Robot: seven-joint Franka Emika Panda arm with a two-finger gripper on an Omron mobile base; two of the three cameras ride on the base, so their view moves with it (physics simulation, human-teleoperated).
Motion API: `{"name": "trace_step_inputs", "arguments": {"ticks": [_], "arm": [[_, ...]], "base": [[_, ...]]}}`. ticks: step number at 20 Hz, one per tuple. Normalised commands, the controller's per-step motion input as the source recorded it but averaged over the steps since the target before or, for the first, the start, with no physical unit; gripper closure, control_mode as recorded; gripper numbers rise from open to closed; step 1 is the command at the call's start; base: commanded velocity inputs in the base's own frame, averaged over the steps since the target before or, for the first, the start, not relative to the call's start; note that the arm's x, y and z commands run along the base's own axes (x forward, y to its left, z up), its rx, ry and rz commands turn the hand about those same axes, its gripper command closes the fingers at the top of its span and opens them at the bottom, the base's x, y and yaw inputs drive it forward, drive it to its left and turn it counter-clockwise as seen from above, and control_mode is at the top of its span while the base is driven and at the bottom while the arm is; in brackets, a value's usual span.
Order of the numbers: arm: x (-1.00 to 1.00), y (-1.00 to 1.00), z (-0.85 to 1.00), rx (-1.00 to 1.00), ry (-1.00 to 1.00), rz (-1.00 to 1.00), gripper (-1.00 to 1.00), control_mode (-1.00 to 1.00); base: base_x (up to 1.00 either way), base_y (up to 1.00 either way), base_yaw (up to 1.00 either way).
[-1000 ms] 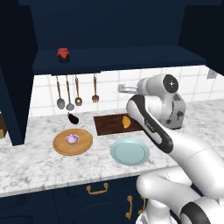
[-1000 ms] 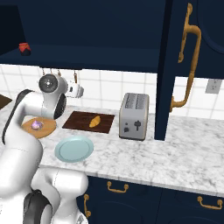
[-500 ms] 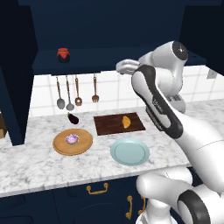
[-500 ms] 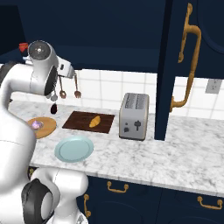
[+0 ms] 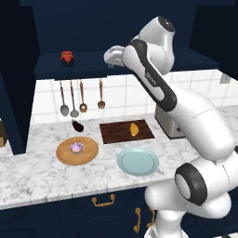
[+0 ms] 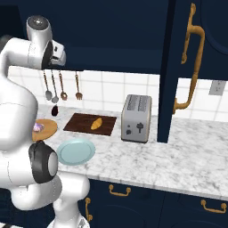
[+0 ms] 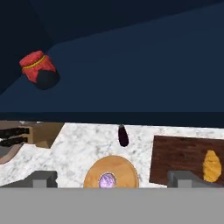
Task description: From the different types of pastries on the counter, select a croissant and place it on the cutting board. Then retrieve a jar of jam from the cabinet and place it alongside the croissant on the cutting board.
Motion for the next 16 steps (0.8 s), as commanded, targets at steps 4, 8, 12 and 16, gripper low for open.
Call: {"name": "trace_step_inputs", "arguments": {"ticks": [4,8,12,16], "arm": [[0.38,0.96,0.0,-0.26,0.07,0.17,-1.0,-1.0],[0.33,0.72,0.28,-0.29,0.0,0.11,-1.0,-1.0],[0.19,0.34,0.02,-0.06,0.01,0.04,-1.0,-1.0],[0.37,0.29,0.0,-0.06,-0.01,0.07,-1.0,-1.0]], "base": [[0.0,0.0,0.0],[0.0,0.0,0.0],[0.0,0.0,0.0],[0.0,0.0,0.0]]}}
